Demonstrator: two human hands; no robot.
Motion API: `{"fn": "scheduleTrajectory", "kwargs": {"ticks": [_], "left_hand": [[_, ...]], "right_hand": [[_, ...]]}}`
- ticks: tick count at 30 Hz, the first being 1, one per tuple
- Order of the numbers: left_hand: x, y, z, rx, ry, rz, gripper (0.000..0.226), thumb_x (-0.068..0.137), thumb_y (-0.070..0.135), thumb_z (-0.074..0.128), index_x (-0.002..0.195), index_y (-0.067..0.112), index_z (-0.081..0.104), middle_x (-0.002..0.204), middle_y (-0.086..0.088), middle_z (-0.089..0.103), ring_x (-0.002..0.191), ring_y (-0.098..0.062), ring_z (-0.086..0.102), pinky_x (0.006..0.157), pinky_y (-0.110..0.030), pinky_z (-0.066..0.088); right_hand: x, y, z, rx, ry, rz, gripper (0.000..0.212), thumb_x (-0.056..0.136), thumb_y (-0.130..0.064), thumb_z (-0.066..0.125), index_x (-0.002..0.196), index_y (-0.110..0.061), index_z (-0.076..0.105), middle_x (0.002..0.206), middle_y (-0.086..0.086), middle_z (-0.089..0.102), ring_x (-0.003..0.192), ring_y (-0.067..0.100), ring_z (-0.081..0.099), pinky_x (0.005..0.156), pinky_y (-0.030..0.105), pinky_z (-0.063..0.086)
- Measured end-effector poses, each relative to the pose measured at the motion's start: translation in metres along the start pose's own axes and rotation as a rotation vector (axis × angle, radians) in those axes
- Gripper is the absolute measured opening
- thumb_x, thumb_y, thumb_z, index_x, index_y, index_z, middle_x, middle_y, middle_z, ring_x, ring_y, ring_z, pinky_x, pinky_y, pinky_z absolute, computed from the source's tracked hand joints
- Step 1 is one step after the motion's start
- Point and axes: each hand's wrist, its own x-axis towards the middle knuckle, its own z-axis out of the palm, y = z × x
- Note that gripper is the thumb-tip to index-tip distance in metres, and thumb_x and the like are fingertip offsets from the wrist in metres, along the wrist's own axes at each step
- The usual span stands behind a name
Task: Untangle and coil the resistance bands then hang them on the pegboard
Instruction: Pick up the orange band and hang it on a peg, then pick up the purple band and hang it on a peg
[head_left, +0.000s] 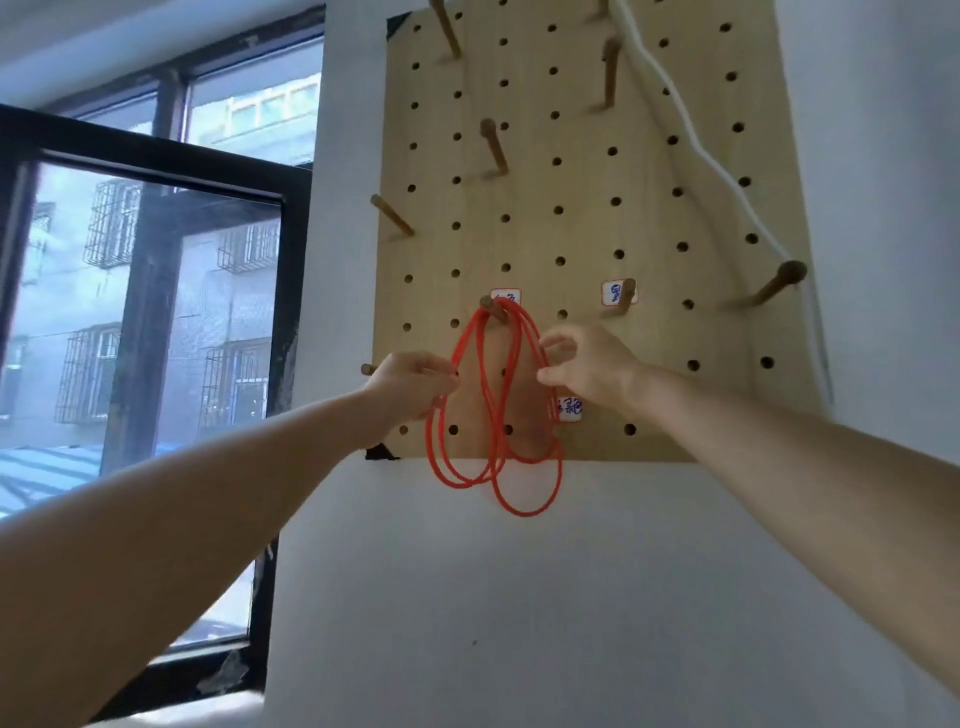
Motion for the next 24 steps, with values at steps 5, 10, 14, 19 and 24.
{"fn": "scheduleTrajectory", "kwargs": {"ticks": [5,10,14,19,24], "left_hand": [[-0.051,0.017,-0.016,0.117,-0.152,0.015,0.007,0.094,0.019,0.069,0.097,0.017,0.075,0.097,-0.004,0.077,0.088,-0.02,0.074,0.075,-0.027,0.061],[-0.118,0.014,-0.013,0.162,-0.272,0.03,0.01,0.094,0.019,0.069,0.101,0.018,0.075,0.09,0.0,0.079,0.081,-0.015,0.075,0.071,-0.022,0.059],[-0.179,-0.01,0.0,0.134,-0.302,0.007,0.012,0.095,0.017,0.067,0.104,0.017,0.075,0.09,0.002,0.079,0.079,-0.011,0.074,0.071,-0.021,0.055],[-0.266,-0.063,0.026,0.094,-0.365,-0.023,0.014,0.095,0.016,0.067,0.108,0.016,0.074,0.088,0.001,0.078,0.081,-0.014,0.075,0.074,-0.025,0.06],[-0.344,-0.132,0.06,0.068,-0.428,-0.165,0.015,0.094,0.014,0.068,0.103,0.025,0.073,0.086,0.006,0.078,0.078,-0.011,0.074,0.074,-0.026,0.056]], "right_hand": [[-0.044,-0.011,-0.017,-0.146,-0.062,-0.098,0.031,0.09,-0.021,0.074,0.12,-0.019,0.067,0.112,0.0,0.064,0.105,0.016,0.062,0.087,0.029,0.052],[-0.102,-0.022,-0.014,-0.194,-0.121,-0.138,0.012,0.089,-0.023,0.073,0.101,-0.023,0.072,0.096,-0.002,0.07,0.09,0.013,0.067,0.078,0.028,0.055],[-0.164,-0.018,0.005,-0.242,-0.212,-0.154,0.016,0.09,-0.022,0.072,0.105,-0.018,0.072,0.091,-0.003,0.071,0.084,0.01,0.067,0.076,0.025,0.054],[-0.253,0.006,0.043,-0.193,-0.361,-0.087,0.018,0.09,-0.024,0.073,0.108,-0.019,0.073,0.087,-0.012,0.068,0.083,0.004,0.067,0.077,0.022,0.054],[-0.337,0.048,0.093,-0.14,-0.529,0.043,0.018,0.09,-0.026,0.073,0.107,-0.021,0.073,0.088,-0.009,0.071,0.083,0.007,0.068,0.08,0.025,0.054]]}}
